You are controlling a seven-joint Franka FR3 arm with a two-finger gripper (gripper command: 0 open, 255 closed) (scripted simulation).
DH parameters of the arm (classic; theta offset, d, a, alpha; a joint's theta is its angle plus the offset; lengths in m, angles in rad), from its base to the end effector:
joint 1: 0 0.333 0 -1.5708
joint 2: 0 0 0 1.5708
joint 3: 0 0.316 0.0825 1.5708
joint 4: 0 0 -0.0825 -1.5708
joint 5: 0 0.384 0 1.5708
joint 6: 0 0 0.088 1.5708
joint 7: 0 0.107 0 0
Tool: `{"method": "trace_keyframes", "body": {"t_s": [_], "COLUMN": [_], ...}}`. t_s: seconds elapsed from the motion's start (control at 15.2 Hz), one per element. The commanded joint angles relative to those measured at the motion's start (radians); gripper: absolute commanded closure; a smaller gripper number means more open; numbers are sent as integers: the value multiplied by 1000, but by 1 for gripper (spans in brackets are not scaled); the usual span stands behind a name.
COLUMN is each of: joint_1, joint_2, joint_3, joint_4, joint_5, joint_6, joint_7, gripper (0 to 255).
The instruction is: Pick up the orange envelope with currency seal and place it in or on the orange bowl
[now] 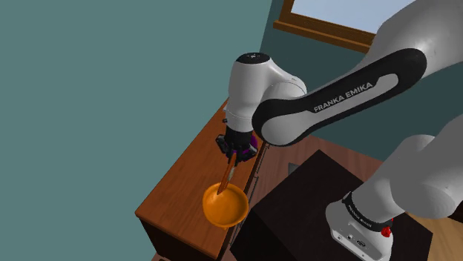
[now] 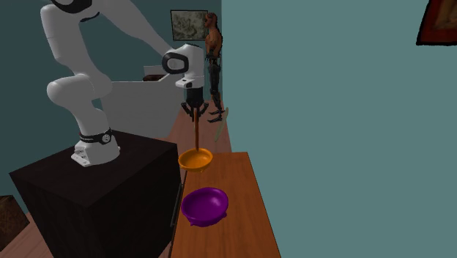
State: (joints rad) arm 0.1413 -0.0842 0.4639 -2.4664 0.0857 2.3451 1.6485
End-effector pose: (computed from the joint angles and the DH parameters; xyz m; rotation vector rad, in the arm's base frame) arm 0.3813 0.2639 0.3188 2.6459 -1.6348 -0.0612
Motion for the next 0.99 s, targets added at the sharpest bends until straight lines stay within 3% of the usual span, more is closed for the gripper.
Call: {"method": "trace_keyframes", "body": {"t_s": [0.0, 0.46, 0.92], "joint_1": [-1, -4, -3], "joint_2": [22, 114, 114], "joint_3": [3, 4, 4], "joint_4": [-9, -32, -32], "joint_5": [-11, -69, -69], "joint_6": [30, 136, 136], "joint_7": [9, 50, 50], "gripper": [255, 255, 255]}}
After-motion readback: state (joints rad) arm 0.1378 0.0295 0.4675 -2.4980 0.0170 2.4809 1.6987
